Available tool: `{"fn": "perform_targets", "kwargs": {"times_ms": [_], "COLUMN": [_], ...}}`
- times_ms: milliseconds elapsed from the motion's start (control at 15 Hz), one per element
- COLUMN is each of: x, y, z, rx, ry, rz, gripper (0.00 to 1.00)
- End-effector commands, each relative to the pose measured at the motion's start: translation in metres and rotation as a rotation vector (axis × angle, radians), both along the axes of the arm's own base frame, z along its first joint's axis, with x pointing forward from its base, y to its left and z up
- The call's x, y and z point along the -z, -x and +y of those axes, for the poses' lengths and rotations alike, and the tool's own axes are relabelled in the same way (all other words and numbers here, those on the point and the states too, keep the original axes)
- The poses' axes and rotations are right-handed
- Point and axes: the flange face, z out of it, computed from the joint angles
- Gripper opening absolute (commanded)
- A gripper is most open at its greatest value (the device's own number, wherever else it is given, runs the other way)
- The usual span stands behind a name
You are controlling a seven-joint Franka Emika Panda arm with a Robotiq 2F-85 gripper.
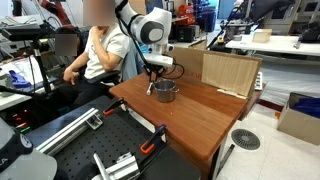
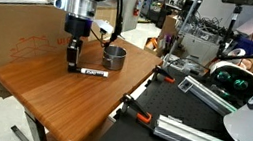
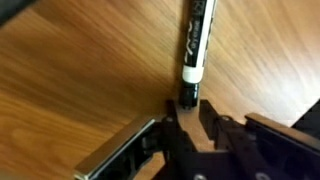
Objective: Remove the marker from the silver pot.
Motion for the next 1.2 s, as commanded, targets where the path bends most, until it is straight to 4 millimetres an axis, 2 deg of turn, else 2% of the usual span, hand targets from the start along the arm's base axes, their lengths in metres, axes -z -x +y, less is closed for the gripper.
{"fn": "perform_targets", "kwargs": {"times_ms": [0, 333, 800, 933, 1133], "x": [0.001, -0.006, -0.025, -0.037, -0.068], "y": [-0.008, -0.012, -0.016, -0.017, -0.016], "z": [0.003, 0.004, 0.009, 0.013, 0.021], "rx": [-0.007, -0.013, -0.024, -0.033, -0.051], "ry": [0.017, 0.015, 0.019, 0.029, 0.042], "rz": [0.018, 0.013, -0.030, -0.051, -0.108], "gripper": [0.64, 0.99, 1.00, 1.00, 1.00]}}
